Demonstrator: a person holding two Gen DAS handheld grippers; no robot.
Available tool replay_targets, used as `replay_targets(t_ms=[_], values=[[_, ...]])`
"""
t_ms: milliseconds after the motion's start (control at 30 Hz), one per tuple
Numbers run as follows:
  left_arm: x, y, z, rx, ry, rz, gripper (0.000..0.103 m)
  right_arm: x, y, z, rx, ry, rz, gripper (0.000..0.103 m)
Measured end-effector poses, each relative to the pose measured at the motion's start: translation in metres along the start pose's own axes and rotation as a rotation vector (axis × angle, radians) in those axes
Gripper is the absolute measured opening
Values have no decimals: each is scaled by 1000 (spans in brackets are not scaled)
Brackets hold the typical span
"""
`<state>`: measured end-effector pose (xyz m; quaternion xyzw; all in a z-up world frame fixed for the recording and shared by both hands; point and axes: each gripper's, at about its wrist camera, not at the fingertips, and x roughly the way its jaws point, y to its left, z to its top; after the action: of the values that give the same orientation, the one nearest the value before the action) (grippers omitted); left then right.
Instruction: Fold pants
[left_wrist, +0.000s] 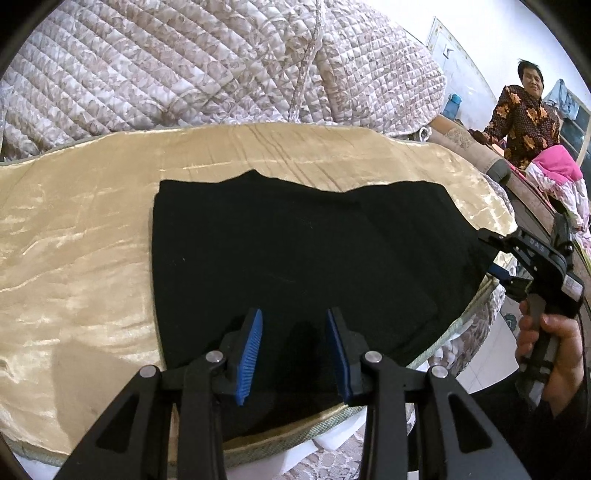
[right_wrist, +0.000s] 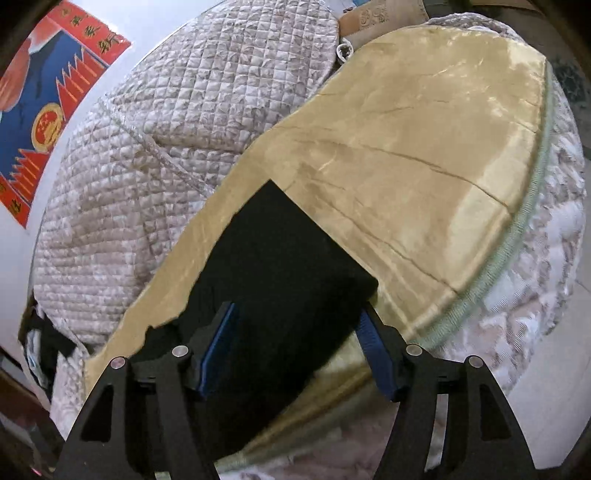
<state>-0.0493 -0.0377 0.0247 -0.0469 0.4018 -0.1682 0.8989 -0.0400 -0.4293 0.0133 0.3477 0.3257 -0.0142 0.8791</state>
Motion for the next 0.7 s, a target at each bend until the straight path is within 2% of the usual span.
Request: replay_targets(t_ms=[100, 167, 200, 233, 300, 400, 700], values=[[-3, 6, 3, -16, -15, 16, 38, 7, 4, 8, 1, -14, 1, 66], [-5, 12, 5, -34, -22, 30, 38, 12, 12, 11, -30, -3, -13, 56], [-6, 14, 6, -41, -24, 37, 38, 15, 16, 13, -45, 6, -27, 32], [-7, 17, 7, -48, -26, 45, 38, 17, 20, 15, -66, 15, -39, 24], [-9, 23, 10, -69, -34, 59, 38, 16, 29, 20, -89, 19, -38, 23], [-14, 32, 13, -91, -48, 78, 38, 4, 53, 26, -145, 8, 7, 22], [-27, 66, 5, -170, -56, 119, 38, -11, 161, 11, -378, 26, 167, 21]])
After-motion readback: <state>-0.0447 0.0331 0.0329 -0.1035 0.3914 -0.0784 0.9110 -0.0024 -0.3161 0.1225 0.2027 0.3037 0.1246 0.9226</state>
